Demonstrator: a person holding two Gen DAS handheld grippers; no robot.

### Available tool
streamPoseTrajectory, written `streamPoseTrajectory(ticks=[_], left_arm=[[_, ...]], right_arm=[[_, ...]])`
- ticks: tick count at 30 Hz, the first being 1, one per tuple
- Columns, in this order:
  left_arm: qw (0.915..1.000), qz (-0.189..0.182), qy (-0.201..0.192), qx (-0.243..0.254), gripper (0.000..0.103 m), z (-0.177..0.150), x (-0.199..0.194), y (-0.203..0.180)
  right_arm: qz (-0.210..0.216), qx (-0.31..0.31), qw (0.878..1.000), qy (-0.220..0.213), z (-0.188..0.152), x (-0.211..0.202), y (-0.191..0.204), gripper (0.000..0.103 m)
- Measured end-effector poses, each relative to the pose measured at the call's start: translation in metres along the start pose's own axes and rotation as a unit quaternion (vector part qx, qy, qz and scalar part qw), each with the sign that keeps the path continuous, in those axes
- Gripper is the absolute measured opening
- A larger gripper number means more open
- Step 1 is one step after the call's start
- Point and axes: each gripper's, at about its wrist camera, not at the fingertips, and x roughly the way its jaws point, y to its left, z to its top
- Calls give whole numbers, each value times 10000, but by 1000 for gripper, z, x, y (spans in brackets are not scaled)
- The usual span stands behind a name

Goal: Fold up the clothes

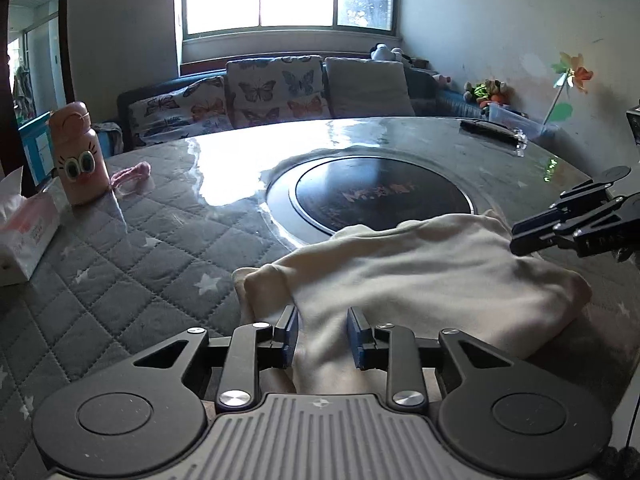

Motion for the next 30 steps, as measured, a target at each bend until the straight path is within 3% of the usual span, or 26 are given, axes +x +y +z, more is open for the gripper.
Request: streamPoseTrajectory(ticks=[8, 13, 17, 21, 30], left_arm=[[9998, 48, 5, -170, 31, -3, -4, 9], [9985, 272, 14, -471, 36, -5, -7, 18], [9962, 285, 82, -815, 45, -10, -9, 27], [9950, 313, 46, -943, 51, -10, -13, 30], [9884, 5, 282, -1493, 49, -14, -5, 39]], right_arm=[[-116, 302, 9995, 26, -2, 13, -16, 23], [-277, 558, 9981, -32, -5, 5, -25, 32], [-130, 1060, 9943, -3, -13, 0, -38, 42], [53, 1447, 9894, 38, -21, -4, -47, 43], [324, 1921, 9808, 84, -33, -4, -47, 49]])
